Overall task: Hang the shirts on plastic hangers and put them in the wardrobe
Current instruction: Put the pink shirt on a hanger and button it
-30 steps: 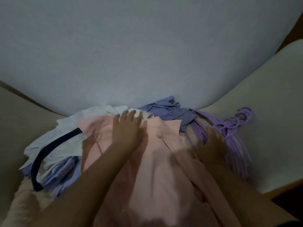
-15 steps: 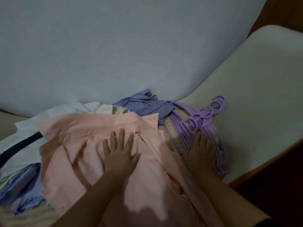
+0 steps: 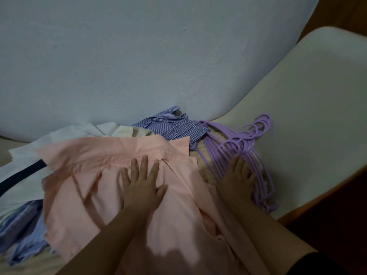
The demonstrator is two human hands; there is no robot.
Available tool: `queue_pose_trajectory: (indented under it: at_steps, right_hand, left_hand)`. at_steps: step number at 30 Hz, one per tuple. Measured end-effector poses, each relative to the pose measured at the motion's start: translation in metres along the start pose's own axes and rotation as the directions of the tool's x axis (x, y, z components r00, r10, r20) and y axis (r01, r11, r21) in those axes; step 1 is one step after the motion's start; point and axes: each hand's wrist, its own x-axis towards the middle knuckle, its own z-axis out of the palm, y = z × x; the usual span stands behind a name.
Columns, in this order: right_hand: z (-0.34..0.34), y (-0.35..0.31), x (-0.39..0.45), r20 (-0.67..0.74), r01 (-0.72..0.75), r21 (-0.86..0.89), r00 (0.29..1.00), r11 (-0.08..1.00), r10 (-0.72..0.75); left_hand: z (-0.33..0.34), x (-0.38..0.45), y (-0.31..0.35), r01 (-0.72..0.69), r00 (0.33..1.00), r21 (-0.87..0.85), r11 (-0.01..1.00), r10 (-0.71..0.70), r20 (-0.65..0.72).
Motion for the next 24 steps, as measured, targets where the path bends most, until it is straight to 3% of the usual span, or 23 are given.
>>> queue_pose_trajectory:
  at_steps: [7, 13, 17, 19, 24]
  right_hand:
    - [-0.025, 0.02, 0.003, -0.123, -0.015, -0.074, 0.992, 0.997, 0.006]
    - [-0.054, 0.035, -0.001, -0.173, -0.056, -0.044, 0.984, 0.997, 0.047]
    - [-0.086, 0.031, -0.009, -0.048, -0.015, 0.015, 0.999, 1.0, 0.015]
    - [-0.098, 0.027, -0.012, 0.081, 0.032, 0.072, 0.996, 0.997, -0.037]
    - [-0.105, 0.016, -0.023, 0.252, 0.128, 0.372, 0.939, 0.919, -0.233]
  left_hand:
    - [-0.023, -0.006, -0.001, 0.022, 0.999, -0.014, 1.0, -0.022, 0.034]
    - [-0.052, -0.022, -0.006, 0.049, 0.998, -0.065, 0.997, -0.051, -0.035]
    - [-0.07, -0.03, -0.016, 0.068, 0.997, -0.024, 0.997, -0.069, -0.027]
    - [-0.081, -0.035, -0.022, 0.098, 0.994, -0.025, 0.995, -0.099, -0.043]
    - [-0.103, -0.049, -0.041, 0.187, 0.981, -0.057, 0.981, -0.189, -0.032]
